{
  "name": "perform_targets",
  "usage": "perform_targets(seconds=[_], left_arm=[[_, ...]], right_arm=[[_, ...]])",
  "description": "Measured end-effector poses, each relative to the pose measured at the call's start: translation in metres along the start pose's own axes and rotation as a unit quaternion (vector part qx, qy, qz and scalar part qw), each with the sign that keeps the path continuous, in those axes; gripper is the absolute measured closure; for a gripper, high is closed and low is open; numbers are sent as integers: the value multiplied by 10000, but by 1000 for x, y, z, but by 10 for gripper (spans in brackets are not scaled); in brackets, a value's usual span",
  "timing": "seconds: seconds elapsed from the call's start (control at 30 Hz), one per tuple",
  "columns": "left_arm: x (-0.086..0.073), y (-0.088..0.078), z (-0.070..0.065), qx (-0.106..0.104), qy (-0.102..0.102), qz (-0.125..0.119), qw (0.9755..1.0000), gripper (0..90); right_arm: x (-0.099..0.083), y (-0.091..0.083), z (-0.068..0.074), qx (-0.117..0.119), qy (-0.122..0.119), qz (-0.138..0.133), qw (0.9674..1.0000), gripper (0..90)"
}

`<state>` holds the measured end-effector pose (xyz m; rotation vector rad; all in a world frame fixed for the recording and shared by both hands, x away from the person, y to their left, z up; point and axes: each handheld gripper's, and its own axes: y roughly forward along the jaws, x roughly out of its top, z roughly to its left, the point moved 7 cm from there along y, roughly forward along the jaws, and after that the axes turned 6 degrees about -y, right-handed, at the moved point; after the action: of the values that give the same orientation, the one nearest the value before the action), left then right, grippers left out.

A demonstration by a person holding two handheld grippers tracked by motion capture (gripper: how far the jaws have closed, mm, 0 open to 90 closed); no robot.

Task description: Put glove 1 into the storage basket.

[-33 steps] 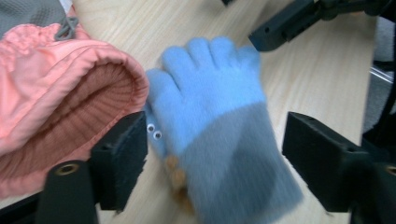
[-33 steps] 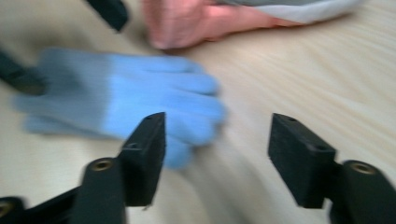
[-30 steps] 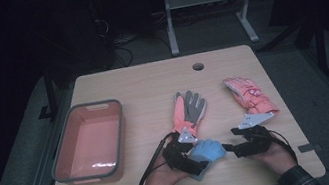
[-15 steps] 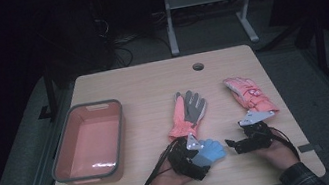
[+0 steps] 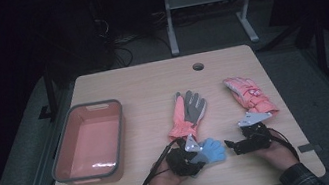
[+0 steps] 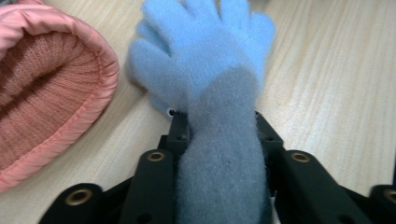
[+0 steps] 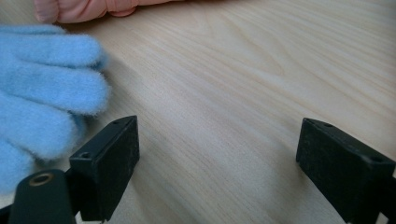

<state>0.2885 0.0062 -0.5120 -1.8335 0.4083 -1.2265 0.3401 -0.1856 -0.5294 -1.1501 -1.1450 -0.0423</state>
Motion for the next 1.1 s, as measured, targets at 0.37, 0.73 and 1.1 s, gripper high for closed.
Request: perform_targets(seconds=[0.37,0.73,1.1], left_arm=[[3,-14,-2,-619,-291,-167,9975,715],[7,-51,12,-714,-491,-456,9952,716],[6,-86,40,-447,-710,-675,9942,717]], right_arm=[[-1,1,0,54,72,63,9999,94],[-1,1,-1,59,57,58,9999,93],[-1,1,0,67,38,68,9999,86]])
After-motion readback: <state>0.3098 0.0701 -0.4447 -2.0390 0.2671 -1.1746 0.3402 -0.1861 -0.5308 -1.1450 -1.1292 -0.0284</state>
